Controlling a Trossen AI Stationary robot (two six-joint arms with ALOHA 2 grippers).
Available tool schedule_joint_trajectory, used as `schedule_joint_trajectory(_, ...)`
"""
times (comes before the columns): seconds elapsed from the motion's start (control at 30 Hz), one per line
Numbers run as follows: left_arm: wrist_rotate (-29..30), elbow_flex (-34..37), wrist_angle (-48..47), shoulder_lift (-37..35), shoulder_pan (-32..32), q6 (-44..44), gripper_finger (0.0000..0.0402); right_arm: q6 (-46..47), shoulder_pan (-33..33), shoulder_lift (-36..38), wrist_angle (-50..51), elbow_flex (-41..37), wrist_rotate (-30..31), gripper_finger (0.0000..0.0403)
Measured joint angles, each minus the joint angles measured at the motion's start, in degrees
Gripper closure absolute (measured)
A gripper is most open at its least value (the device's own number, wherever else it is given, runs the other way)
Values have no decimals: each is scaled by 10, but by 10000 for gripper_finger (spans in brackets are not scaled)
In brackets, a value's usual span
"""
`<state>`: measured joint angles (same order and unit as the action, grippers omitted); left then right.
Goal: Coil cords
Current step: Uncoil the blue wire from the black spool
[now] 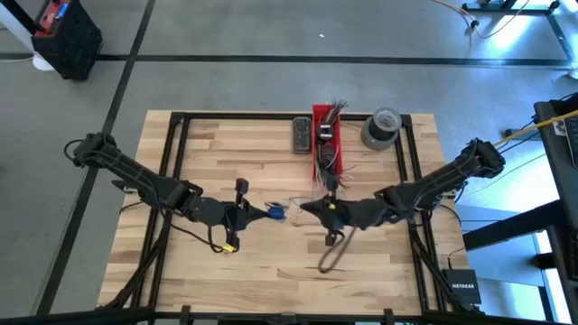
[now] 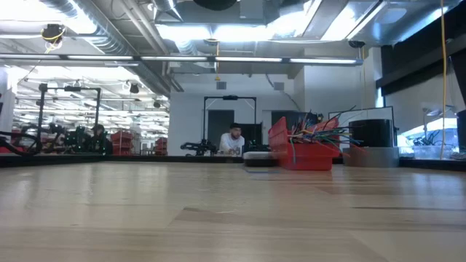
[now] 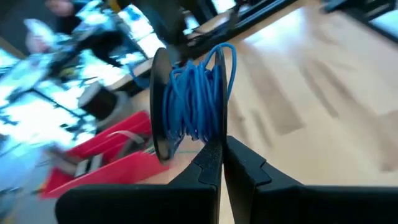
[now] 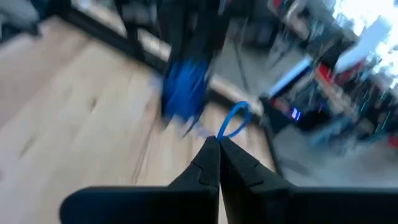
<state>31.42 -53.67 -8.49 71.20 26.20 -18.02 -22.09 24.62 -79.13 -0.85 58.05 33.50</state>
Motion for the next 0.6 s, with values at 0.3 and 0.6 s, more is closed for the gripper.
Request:
schedule_joint_trajectory(0.3,-80,0,-4,11,-31,10,396,-126,-8,0,-74,57,-40,401)
schedule_joint_trajectory(0.6,-207,0,103,29,-22,-83,396,-52,-116,-16,10,59,-101,400)
